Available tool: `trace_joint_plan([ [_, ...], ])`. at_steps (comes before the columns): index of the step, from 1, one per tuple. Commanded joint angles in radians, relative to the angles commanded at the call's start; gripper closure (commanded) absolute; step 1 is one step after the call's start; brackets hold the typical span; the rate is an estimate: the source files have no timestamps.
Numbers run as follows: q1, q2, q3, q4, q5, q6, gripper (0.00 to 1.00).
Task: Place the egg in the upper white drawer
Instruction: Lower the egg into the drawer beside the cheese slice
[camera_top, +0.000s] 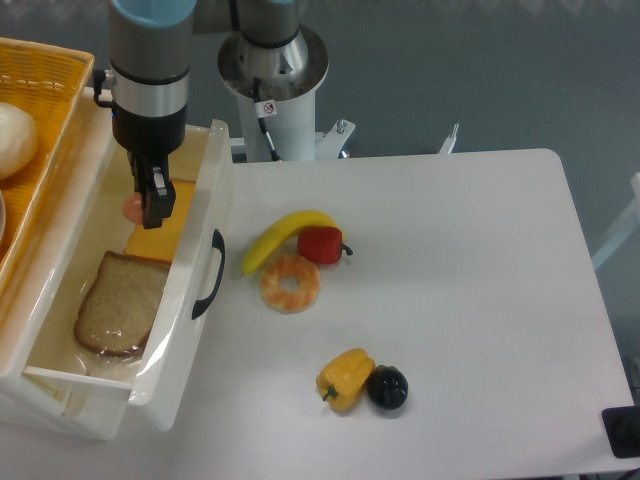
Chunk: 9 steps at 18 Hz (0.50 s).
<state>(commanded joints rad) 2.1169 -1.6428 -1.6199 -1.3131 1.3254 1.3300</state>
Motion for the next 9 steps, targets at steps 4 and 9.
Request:
trace_joint_plan([
  [4, -0.014, -0.020, 0.003, 0.006, 0.000, -0.006, 0.76],
  [9, -0.031, -0.041, 0.002, 0.005, 0.000, -0.008, 0.76],
])
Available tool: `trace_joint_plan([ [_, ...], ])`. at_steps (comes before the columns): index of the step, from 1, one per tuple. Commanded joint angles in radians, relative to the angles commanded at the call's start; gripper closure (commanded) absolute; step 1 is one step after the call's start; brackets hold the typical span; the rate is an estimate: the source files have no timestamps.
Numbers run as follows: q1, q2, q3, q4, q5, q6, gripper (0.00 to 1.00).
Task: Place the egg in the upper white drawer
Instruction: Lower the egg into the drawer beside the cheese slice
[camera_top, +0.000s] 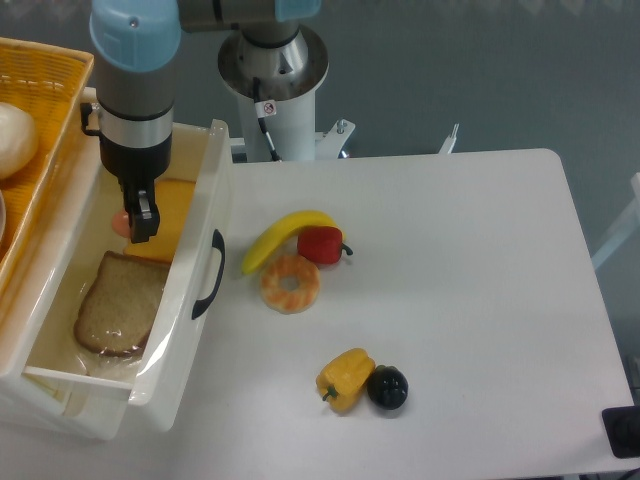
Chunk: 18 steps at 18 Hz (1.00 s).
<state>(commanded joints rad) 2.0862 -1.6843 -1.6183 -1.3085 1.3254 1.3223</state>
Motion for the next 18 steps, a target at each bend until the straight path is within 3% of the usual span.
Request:
trace_joint_plan([
  [18, -0.025, -0.054, 0.006, 0.005, 0.043, 0.051, 0.76],
])
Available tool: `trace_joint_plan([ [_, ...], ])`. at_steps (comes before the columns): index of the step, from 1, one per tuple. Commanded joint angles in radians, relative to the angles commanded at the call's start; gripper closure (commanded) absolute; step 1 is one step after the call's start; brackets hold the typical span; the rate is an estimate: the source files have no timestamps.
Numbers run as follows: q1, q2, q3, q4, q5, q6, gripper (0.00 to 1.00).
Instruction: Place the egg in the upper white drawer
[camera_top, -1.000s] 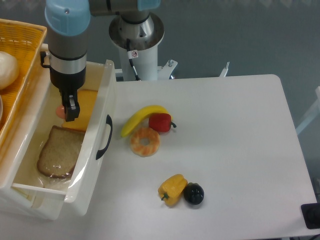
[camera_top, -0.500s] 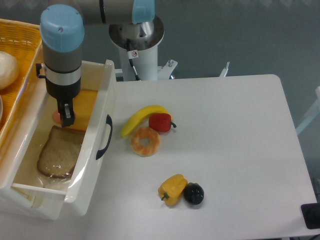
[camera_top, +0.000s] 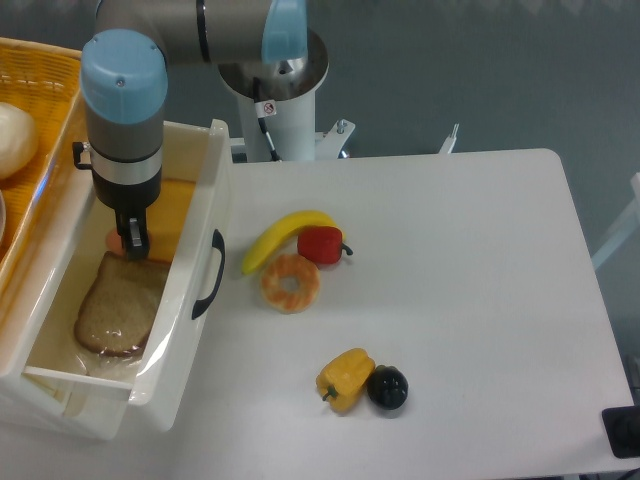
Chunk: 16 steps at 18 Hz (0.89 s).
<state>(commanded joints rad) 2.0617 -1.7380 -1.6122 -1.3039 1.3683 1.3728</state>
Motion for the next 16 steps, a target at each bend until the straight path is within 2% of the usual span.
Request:
trace_joint_plan([
  [16, -0.009, -0.021, -0.008, -0.002, 0.015, 0.006, 0.76],
])
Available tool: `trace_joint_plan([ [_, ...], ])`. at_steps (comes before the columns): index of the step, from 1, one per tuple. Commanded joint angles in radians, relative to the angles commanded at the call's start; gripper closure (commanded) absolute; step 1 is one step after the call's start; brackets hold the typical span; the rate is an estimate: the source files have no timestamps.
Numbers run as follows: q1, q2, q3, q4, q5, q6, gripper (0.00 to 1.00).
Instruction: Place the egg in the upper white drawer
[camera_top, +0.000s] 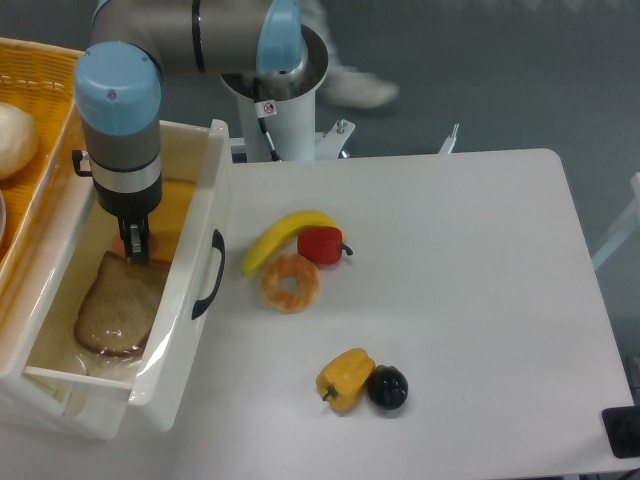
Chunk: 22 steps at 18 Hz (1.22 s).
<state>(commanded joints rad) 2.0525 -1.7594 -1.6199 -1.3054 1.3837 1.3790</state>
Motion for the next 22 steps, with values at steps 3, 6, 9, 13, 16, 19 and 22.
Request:
trace_joint_plan([
  [3, -0.005, 0.000, 0.000, 0.000, 0.002, -0.003, 0.76],
  [6, -0.005, -0.002, 0.000, -0.002, 0.002, -0.003, 0.76],
  [9, -0.005, -0.005, 0.000, -0.003, 0.002, -0.006, 0.76],
  [13, -0.005, -0.005, -0.005, -0.005, 0.002, -0.008, 0.75],
  [16, -0.005, -0.005, -0.006, -0.005, 0.002, -0.008, 0.73],
  [19, -0.006, -0.009, -0.008, -0.005, 0.002, -0.008, 0.73],
  [22, -0.006, -0.009, -0.012, -0.005, 0.002, -0.008, 0.73],
])
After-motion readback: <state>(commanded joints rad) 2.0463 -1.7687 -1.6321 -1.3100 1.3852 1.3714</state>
